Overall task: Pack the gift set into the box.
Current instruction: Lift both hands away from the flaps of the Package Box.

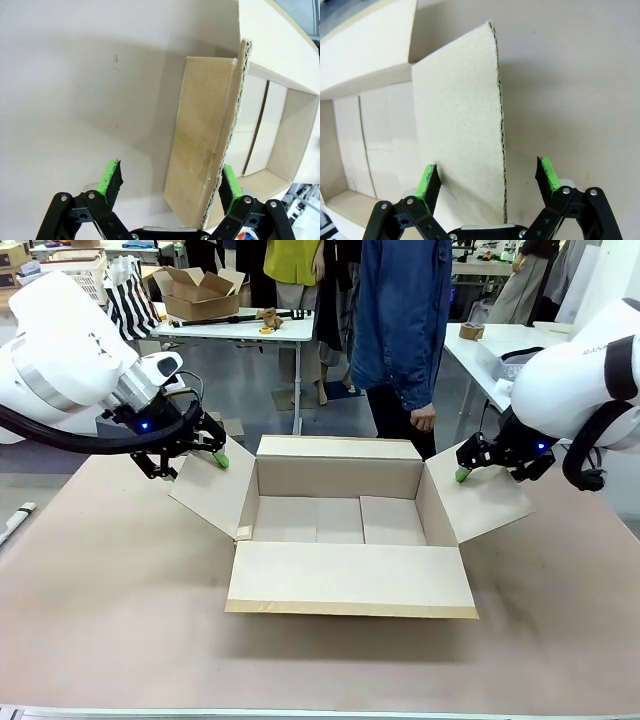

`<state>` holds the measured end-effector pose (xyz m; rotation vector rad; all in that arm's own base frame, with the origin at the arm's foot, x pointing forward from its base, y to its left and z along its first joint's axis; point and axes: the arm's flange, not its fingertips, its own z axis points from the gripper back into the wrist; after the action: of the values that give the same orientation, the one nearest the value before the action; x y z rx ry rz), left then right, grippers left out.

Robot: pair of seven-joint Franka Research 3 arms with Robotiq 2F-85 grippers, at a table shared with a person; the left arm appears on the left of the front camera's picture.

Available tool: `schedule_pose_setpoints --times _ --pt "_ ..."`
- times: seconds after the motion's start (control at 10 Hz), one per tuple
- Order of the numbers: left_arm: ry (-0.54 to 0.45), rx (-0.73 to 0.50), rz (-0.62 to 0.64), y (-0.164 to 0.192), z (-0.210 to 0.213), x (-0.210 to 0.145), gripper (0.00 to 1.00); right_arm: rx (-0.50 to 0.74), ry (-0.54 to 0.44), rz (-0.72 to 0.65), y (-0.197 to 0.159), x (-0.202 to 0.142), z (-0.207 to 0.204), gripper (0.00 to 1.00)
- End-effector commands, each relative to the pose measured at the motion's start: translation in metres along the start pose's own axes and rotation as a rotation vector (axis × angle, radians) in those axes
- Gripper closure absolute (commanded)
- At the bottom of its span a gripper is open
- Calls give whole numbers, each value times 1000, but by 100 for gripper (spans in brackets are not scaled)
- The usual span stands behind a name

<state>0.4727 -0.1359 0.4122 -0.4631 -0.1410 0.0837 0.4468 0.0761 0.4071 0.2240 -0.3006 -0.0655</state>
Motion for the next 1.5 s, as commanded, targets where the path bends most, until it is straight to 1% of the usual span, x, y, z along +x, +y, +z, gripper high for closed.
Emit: schedule_pose_setpoints --times 0.0,1.4 --pt "-5 20 9 -3 1 -1 0 -15 -22 -5 0 -3 -1 0" --pt "-5 20 9 -3 1 -1 0 -15 -22 -5 0 -3 -1 0"
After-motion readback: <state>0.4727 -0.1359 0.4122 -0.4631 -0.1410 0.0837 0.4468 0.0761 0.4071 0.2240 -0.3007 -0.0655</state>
